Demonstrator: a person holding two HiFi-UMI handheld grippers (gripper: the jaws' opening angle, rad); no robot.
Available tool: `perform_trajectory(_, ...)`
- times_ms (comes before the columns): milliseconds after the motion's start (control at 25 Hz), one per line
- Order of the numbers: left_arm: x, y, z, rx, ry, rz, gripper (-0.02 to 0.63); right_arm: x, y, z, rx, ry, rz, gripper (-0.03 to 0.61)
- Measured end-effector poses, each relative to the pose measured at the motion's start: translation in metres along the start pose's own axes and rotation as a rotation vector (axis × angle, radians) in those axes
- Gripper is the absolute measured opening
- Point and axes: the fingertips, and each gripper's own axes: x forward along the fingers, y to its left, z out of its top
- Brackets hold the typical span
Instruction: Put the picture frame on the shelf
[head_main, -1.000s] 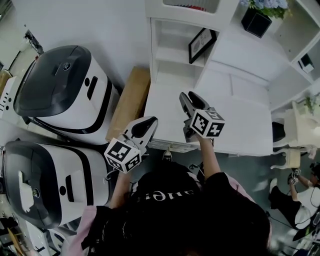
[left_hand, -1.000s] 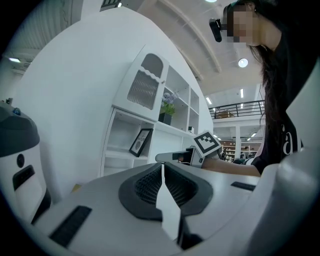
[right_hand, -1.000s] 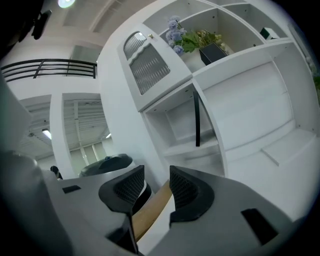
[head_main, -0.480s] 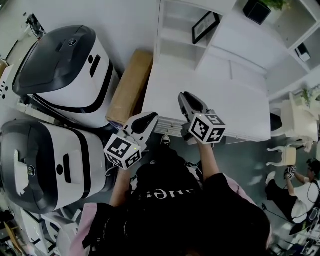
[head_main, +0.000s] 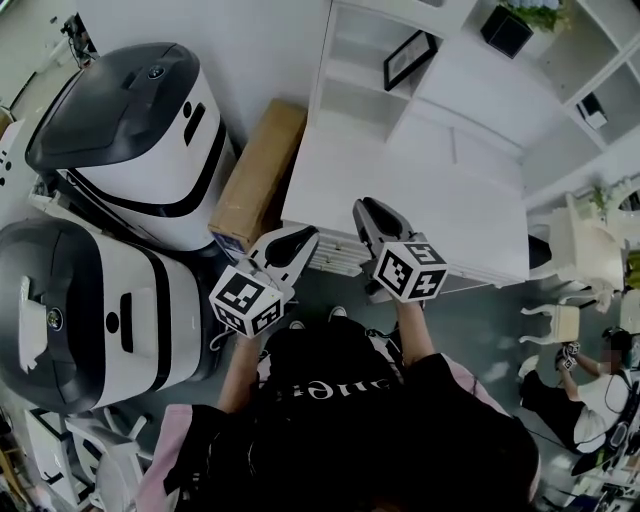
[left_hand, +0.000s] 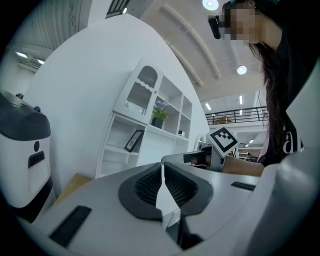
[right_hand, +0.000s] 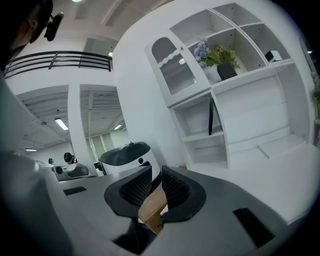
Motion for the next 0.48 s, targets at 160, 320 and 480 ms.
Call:
perform_trajectory(160,-0.002,-0.003,0.003,0.002,-0.006,0.009,0.025,-0.006,0.005,-0.003,0.000,0.009,0.018,0.087)
perform_trajectory(320,-0.003,-0.015,0.003,0.008,-0.006,0.004,0.026,-0.021,0.010,-0.006,-0.005,0.007,0.033,0.087)
perform_trajectory(480,0.007,-0.034,0.003,0.019,0.004,-0.005,0.025,-0.040,0.004,-0.006,-0.017,0.009,0.048,0.084)
